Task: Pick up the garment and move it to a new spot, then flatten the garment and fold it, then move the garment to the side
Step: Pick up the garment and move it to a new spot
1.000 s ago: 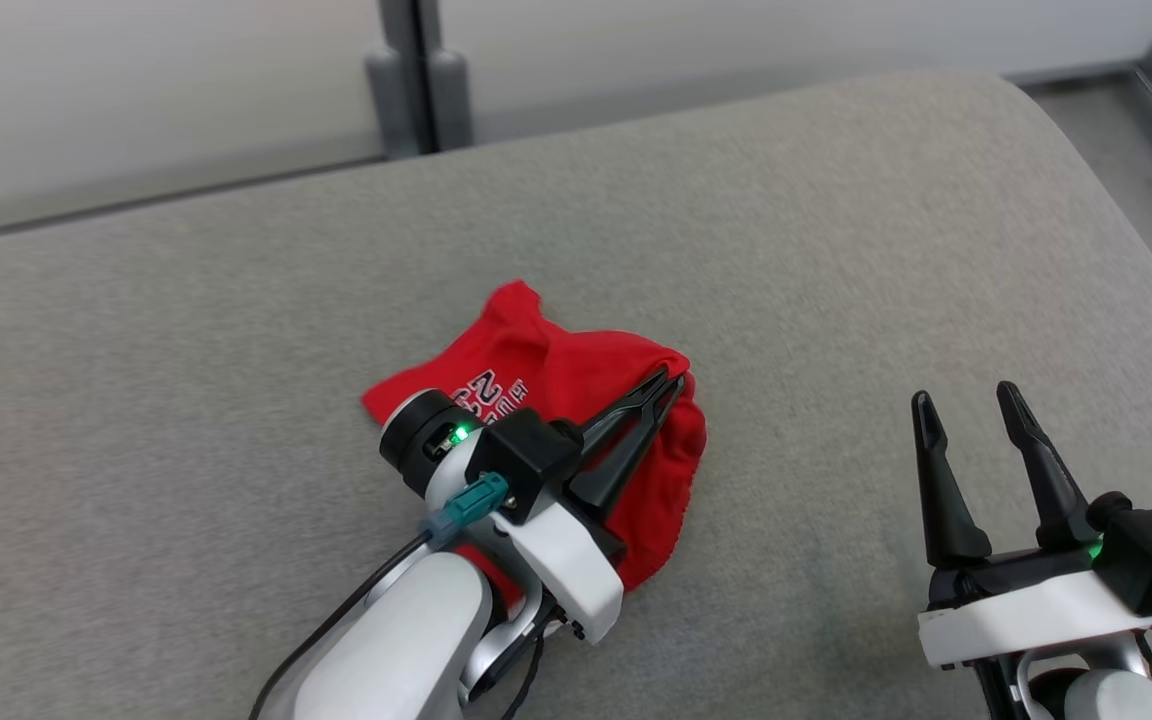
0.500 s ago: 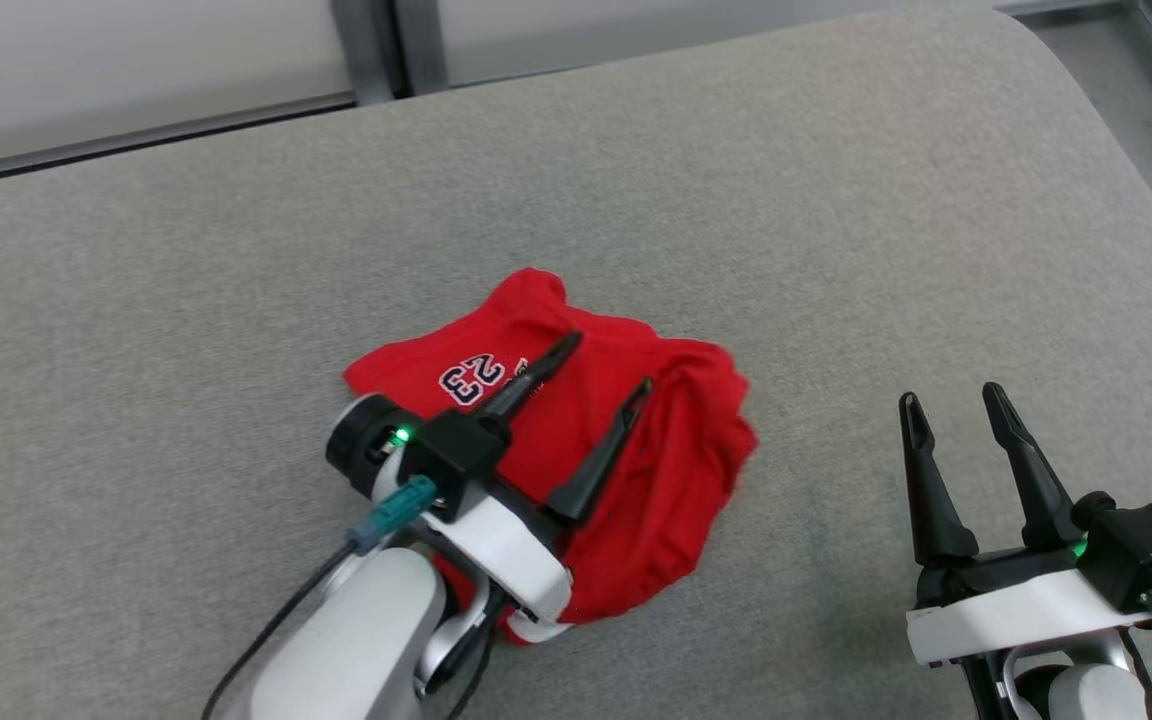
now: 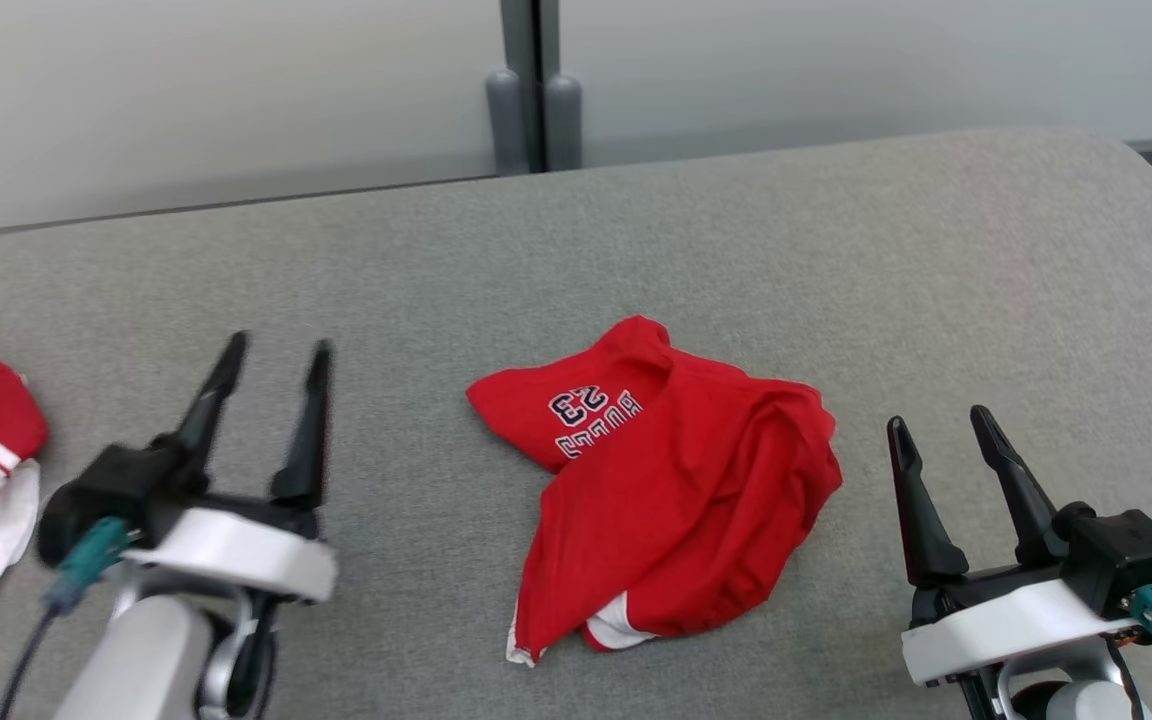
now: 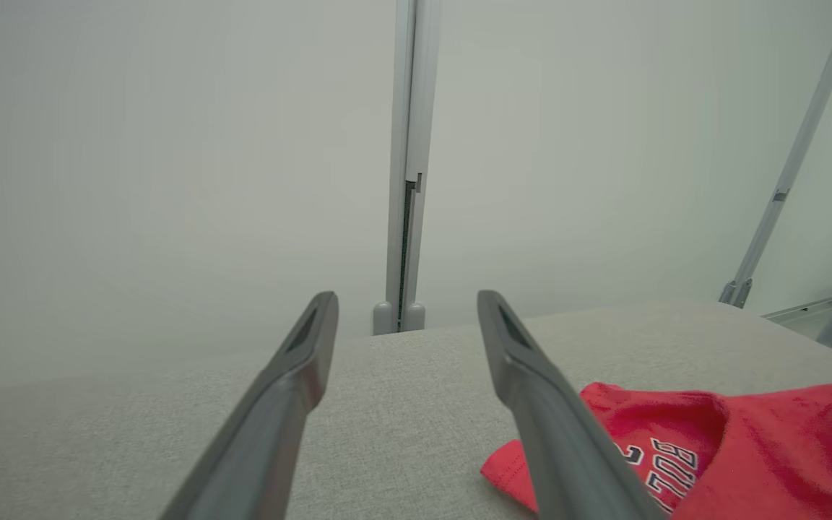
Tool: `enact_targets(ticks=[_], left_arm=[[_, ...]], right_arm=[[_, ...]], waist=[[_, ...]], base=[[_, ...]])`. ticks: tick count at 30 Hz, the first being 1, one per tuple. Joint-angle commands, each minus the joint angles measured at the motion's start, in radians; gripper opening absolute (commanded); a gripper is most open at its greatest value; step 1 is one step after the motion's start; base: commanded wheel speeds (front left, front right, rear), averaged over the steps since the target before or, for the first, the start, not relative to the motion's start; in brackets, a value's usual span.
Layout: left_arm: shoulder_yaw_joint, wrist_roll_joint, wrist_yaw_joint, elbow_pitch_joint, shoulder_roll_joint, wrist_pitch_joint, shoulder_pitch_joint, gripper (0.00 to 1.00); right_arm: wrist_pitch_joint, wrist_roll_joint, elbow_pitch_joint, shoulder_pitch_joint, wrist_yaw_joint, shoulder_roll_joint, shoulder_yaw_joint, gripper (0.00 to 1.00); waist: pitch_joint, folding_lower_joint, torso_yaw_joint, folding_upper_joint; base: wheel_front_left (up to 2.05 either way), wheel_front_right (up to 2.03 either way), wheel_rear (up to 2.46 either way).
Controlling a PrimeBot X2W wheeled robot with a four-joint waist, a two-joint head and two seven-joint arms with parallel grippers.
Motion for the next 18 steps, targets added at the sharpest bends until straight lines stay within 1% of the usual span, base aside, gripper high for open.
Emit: enact_targets(ticks=[1,6,11,18], left_arm=[[0.028,-0.012,0.007,-0.008,0.018,-0.004,0.028,1.0],[0.092,-0.031,-0.009,-0.03,0.066,-0.003,0.122,1.0],[0.084,-0.031,-0.008,-0.059,0.076,0.002,0.186,1.0],[0.058,-0.025,0.019,-0.1,0.075,0.029,0.27,1.0]], right_arm=[[0.004,-0.009,-0.005,0.011,0.0,-0.001,0.0,1.0],[0.023,-0.011,-0.015,0.032,0.0,-0.001,-0.008,1.0],[0.041,-0.02,-0.025,0.054,0.0,-0.002,-0.01,1.0],[0.069,-0.013,-0.039,0.101,0.0,-0.013,-0.007,1.0]], waist=[[-0.03,0.0,0.029,0.0],[-0.066,0.0,0.055,0.0],[-0.097,0.0,0.058,0.0],[-0.153,0.0,0.052,0.0]], base=[[0.0,0.0,0.0],[0.0,0.0,0.0],[0.0,0.0,0.0],[0.0,0.0,0.0]])
